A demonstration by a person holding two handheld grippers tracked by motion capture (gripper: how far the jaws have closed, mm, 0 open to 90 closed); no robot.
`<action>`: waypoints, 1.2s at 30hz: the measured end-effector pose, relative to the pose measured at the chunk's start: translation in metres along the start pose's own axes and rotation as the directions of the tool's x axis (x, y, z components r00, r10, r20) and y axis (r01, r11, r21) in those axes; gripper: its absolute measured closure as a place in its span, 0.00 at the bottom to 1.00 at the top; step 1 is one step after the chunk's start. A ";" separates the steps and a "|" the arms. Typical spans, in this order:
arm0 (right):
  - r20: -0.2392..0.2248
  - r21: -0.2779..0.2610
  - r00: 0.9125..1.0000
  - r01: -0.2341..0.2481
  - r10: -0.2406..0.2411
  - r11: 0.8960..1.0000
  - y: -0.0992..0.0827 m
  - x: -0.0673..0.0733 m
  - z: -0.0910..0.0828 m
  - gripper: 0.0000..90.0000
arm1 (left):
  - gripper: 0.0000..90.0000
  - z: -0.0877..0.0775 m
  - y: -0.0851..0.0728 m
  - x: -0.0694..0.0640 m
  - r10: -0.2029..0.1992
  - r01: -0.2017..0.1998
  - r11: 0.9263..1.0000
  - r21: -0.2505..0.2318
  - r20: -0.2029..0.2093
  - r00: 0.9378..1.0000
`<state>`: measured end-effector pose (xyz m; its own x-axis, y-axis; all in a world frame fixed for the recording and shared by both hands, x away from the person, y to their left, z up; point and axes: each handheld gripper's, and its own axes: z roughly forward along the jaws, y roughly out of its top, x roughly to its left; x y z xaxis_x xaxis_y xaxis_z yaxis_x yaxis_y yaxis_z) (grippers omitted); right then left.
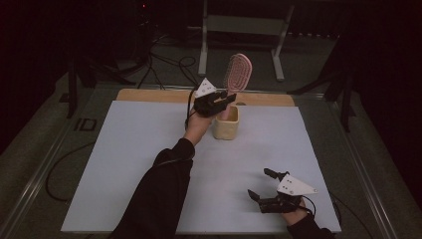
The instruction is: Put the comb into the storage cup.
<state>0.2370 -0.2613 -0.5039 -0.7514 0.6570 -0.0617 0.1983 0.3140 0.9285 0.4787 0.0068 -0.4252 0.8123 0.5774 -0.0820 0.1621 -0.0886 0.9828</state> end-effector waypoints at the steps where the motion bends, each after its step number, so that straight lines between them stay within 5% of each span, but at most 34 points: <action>1: 0.001 0.000 1.000 0.001 -0.001 1.000 0.000 0.000 0.000 0.11 | 0.78 0.001 -0.003 0.000 0.008 -0.008 1.000 0.008 0.002 1.000; 8: -0.001 0.001 1.000 -0.001 0.001 1.000 0.000 0.000 0.000 0.11 | 0.78 0.004 -0.011 0.001 -0.002 0.002 1.000 0.023 0.008 1.000; 14: -0.002 0.003 1.000 0.000 0.000 1.000 0.000 0.001 0.000 0.11 | 0.78 0.008 -0.019 -0.001 -0.004 0.007 0.997 0.072 -0.037 0.999; 26: -0.004 0.002 1.000 -0.003 0.003 1.000 0.000 0.000 0.001 0.11 | 0.77 0.018 -0.021 -0.004 0.021 -0.006 0.981 0.193 -0.079 0.997; 36: -0.005 0.001 1.000 -0.003 0.003 1.000 0.000 0.000 0.001 0.11 | 0.77 0.019 -0.021 -0.007 0.041 -0.024 0.981 0.194 -0.080 0.996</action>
<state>0.2374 -0.2609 -0.5046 -0.7537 0.6547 -0.0574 0.2013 0.3132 0.9281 0.4805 -0.0104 -0.4482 0.7706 0.6367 -0.0283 0.2479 -0.2586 0.9336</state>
